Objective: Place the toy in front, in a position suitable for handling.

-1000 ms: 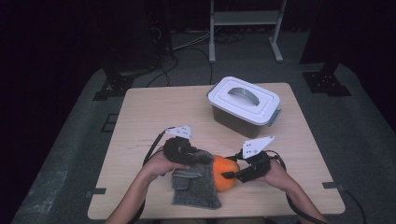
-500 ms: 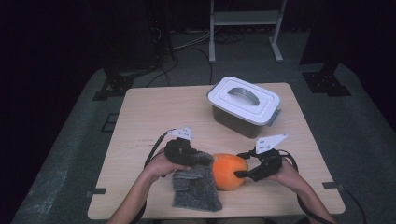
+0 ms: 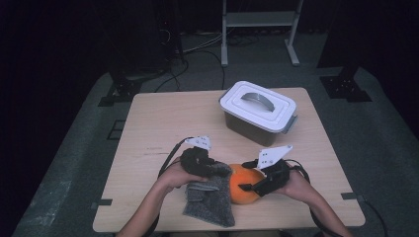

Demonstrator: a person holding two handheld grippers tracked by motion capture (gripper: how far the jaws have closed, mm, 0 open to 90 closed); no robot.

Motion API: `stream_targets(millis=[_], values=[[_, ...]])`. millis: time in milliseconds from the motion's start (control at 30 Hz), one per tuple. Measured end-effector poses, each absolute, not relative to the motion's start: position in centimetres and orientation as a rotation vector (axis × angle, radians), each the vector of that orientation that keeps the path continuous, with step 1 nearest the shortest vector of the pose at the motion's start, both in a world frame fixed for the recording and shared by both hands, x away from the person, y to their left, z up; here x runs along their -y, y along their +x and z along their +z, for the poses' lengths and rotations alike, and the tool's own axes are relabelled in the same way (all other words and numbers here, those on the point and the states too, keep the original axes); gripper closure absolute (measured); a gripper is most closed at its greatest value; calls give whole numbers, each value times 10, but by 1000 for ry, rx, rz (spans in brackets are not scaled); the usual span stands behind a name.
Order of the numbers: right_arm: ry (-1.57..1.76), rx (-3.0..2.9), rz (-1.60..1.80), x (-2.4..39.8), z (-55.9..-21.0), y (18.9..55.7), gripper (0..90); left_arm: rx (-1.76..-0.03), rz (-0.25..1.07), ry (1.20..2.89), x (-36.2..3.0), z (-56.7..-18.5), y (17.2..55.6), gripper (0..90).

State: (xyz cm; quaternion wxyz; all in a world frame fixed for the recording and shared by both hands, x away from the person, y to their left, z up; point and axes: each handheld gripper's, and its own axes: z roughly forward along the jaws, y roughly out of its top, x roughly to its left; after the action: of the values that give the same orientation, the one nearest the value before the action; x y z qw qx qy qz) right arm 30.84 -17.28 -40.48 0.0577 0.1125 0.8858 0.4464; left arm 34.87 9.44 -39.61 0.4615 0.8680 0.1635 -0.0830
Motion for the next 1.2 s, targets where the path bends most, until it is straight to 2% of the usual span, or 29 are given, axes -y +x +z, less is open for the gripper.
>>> stream_targets(millis=[100, 467, 667, 833, 867, 1033, 1200], values=[[367, -2685, 1417, 181, -410, 312, 378, -420, -227, 2101, -100, -401, 350, 702], [402, -2666, 1482, 198, -418, 314, 376, -424, -222, 2090, -99, -403, 350, 702], [443, -2694, 1369, 184, -405, 309, 225, -390, -207, 2118, -89, -398, 349, 702], [346, -2703, 1249, 161, -400, 301, 195, -373, -197, 2132, -83, -395, 346, 701], [337, -2702, 1228, 159, -401, 301, 201, -376, -190, 2141, -85, -395, 347, 702], [334, -2703, 1257, 165, -407, 305, 354, -399, -191, 2114, -96, -396, 348, 702], [352, -2709, 1294, 182, -409, 306, 398, -414, -198, 2113, -97, -401, 350, 702]])
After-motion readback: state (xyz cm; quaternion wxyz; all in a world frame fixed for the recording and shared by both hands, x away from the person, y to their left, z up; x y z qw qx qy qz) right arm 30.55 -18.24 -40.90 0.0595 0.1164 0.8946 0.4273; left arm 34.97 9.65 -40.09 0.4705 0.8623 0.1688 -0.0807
